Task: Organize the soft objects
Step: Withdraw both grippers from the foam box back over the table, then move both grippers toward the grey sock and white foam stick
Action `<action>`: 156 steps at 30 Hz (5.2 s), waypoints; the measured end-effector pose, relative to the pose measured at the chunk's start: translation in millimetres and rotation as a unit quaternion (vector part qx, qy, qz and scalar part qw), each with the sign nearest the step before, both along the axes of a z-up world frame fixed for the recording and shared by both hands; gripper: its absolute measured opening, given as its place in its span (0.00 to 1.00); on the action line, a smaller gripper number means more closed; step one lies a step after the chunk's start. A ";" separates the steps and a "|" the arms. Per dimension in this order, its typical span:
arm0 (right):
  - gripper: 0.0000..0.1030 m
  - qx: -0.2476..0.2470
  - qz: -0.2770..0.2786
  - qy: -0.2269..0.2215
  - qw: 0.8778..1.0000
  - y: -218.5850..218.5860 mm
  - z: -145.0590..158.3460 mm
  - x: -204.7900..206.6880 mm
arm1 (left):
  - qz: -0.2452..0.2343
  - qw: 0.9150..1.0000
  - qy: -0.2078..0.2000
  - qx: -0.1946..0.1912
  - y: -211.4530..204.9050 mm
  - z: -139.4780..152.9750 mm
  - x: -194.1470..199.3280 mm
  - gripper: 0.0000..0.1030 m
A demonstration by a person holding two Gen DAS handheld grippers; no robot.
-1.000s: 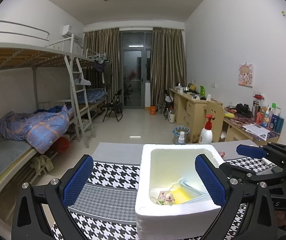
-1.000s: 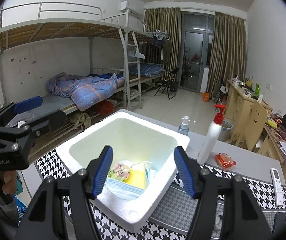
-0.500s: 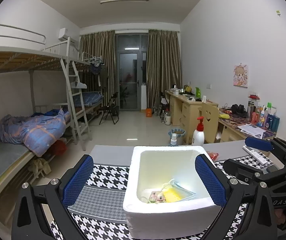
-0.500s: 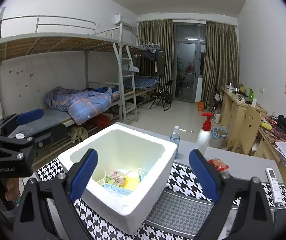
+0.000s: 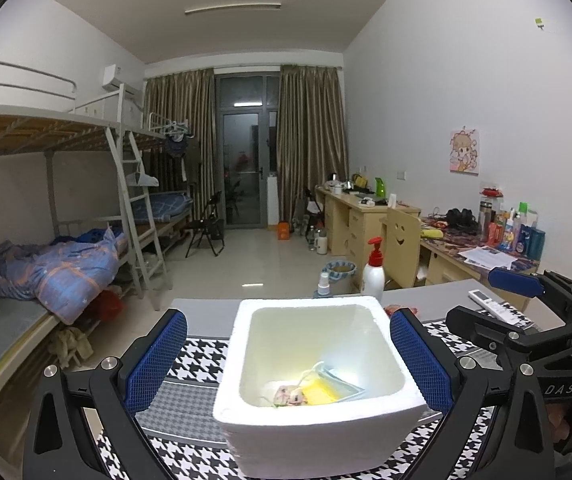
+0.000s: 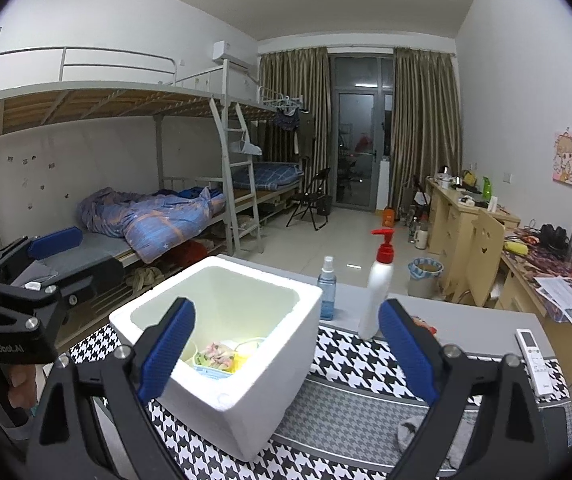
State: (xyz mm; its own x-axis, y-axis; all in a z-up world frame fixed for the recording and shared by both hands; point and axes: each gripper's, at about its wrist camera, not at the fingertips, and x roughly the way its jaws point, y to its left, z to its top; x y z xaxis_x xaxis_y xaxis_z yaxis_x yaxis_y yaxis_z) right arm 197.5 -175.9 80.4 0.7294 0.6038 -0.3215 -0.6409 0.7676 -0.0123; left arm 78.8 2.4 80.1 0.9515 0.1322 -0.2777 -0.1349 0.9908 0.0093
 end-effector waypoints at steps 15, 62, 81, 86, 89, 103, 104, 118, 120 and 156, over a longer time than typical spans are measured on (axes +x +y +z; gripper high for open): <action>0.93 0.016 -0.044 -0.003 0.999 -36.9 0.5 -2.9 | -0.044 0.999 -0.004 0.011 -29.6 3.8 4.7 0.99; 0.93 0.023 -0.169 0.000 0.985 -133.0 -9.2 -14.2 | -0.144 0.989 0.007 0.019 -101.0 -5.6 26.9 0.99; 0.93 0.029 -0.186 0.021 0.982 -156.4 -25.8 -6.5 | -0.129 0.991 0.011 0.028 -128.1 -22.3 30.3 0.99; 0.93 0.023 -0.184 0.031 0.982 -163.2 -32.6 0.5 | -0.125 0.992 0.025 0.018 -134.0 -30.5 35.8 0.99; 0.93 0.014 -0.178 0.030 0.984 -165.7 -34.9 3.0 | -0.116 0.993 0.030 0.011 -136.7 -35.1 39.3 0.99; 0.93 -0.014 -0.163 0.038 0.986 -177.3 -48.6 7.7 | -0.088 0.995 0.054 -0.001 -150.3 -56.8 48.6 0.99; 0.93 -0.015 -0.161 0.039 0.986 -177.8 -49.7 7.5 | -0.088 0.995 0.056 -0.002 -150.6 -58.4 49.4 0.99; 0.93 -0.028 -0.161 0.055 0.985 -186.9 -65.3 19.9 | -0.094 0.992 0.088 -0.015 -159.2 -80.8 57.5 0.99; 0.93 -0.033 -0.162 0.058 0.985 -187.8 -67.5 22.3 | -0.093 0.991 0.095 -0.017 -162.3 -84.9 59.4 0.99; 0.93 -0.046 -0.134 0.120 0.983 -208.2 -109.3 62.9 | -0.096 0.980 0.171 -0.024 -205.5 -132.4 83.6 0.99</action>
